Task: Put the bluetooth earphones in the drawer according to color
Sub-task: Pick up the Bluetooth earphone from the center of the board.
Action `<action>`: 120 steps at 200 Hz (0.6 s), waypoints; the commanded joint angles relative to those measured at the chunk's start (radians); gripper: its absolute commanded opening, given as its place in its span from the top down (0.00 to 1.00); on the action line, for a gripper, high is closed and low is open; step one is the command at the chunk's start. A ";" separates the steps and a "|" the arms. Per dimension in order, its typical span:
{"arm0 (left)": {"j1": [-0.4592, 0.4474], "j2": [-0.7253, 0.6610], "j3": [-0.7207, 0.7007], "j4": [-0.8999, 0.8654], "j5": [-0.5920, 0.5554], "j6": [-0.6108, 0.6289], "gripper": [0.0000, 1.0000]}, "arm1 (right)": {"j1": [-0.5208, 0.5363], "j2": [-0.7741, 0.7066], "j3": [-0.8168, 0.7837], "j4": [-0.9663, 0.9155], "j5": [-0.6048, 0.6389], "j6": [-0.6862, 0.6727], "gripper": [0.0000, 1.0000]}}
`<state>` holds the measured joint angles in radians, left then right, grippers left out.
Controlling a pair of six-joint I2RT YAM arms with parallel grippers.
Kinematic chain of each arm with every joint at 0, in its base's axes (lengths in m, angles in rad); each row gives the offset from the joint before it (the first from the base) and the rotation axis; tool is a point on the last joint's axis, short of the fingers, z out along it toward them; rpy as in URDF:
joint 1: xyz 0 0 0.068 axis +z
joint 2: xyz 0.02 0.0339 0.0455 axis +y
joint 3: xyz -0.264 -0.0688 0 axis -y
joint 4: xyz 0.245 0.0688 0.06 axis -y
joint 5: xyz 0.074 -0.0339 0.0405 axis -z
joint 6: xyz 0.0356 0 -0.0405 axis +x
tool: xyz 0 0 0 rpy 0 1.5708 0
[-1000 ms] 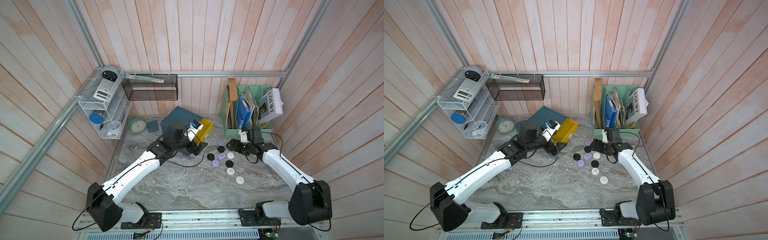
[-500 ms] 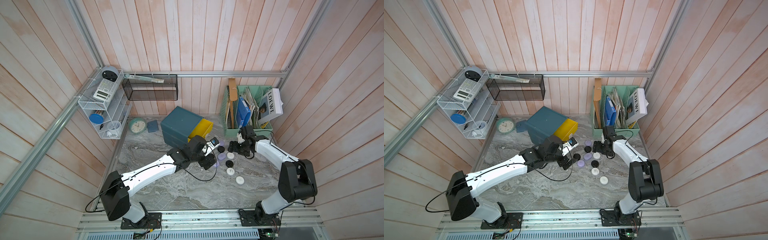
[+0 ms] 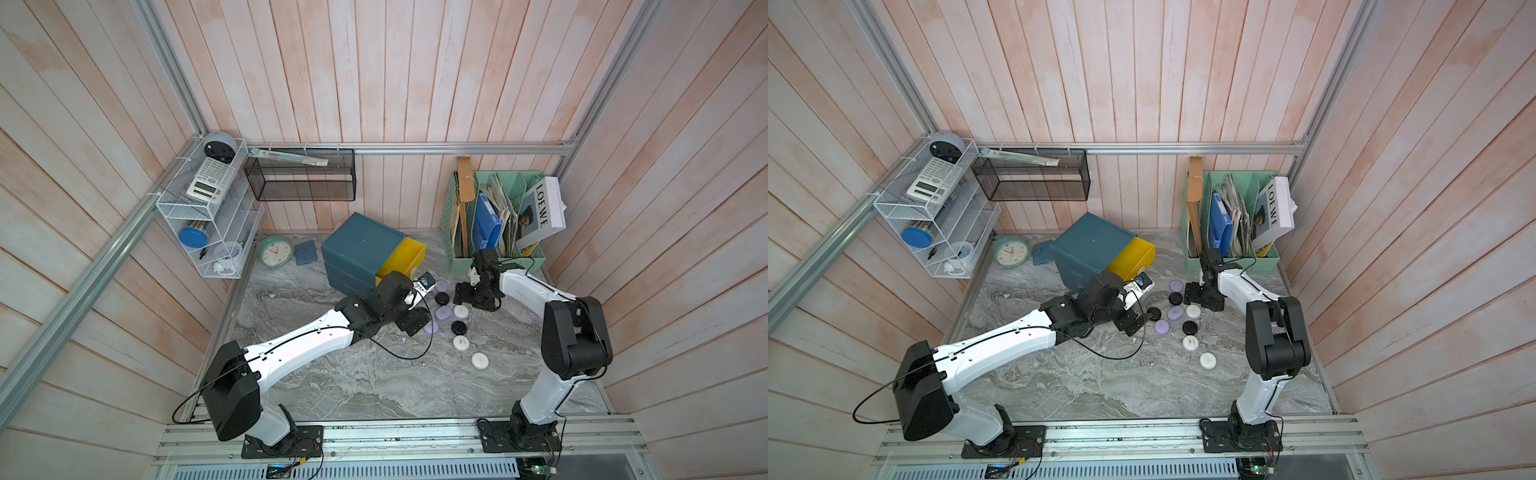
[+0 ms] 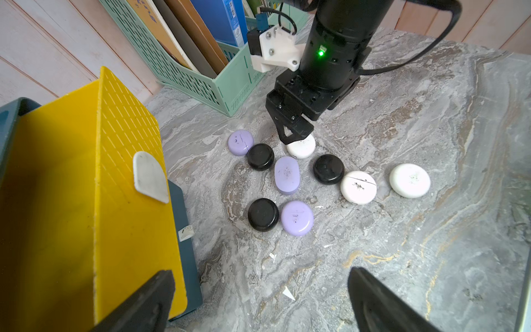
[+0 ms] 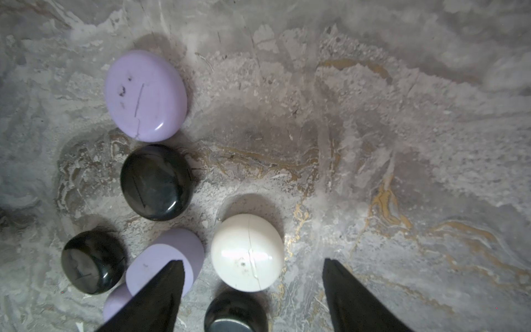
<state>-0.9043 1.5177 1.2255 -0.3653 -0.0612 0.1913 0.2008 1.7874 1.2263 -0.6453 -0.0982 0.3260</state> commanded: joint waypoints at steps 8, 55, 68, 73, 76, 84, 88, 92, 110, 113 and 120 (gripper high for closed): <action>0.001 0.004 -0.020 0.037 -0.004 -0.001 0.00 | 0.046 0.045 0.067 -0.063 0.070 -0.030 0.18; 0.001 -0.009 -0.023 0.033 -0.008 0.008 0.00 | 0.058 0.081 0.085 -0.093 0.113 -0.022 0.20; 0.001 -0.008 -0.020 0.027 -0.008 0.010 0.00 | 0.058 0.075 0.074 -0.088 0.119 -0.016 0.20; 0.001 -0.008 -0.019 0.025 -0.006 0.010 0.00 | 0.058 0.072 0.067 -0.084 0.123 -0.015 0.20; 0.001 -0.007 -0.019 0.025 -0.004 0.010 0.00 | 0.058 0.071 0.063 -0.083 0.125 -0.014 0.20; 0.001 -0.007 -0.020 0.023 -0.002 0.010 0.00 | 0.058 0.069 0.056 -0.080 0.128 -0.012 0.21; 0.001 -0.005 -0.020 0.024 -0.002 0.010 0.00 | 0.058 0.069 0.055 -0.083 0.128 -0.012 0.21; 0.001 -0.003 -0.020 0.024 -0.002 0.010 0.00 | 0.058 0.070 0.053 -0.084 0.127 -0.014 0.21; 0.001 0.004 -0.020 0.023 0.000 0.011 0.00 | 0.059 0.080 0.051 -0.094 0.126 -0.021 0.22; 0.001 0.006 -0.019 0.021 0.002 0.010 0.00 | 0.060 0.082 0.050 -0.096 0.127 -0.021 0.23; 0.001 0.010 -0.017 0.019 0.004 0.011 0.00 | 0.060 0.087 0.049 -0.099 0.129 -0.024 0.23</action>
<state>-0.9043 1.5173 1.2110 -0.3485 -0.0605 0.1921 0.2596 1.8568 1.2903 -0.7090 0.0040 0.3096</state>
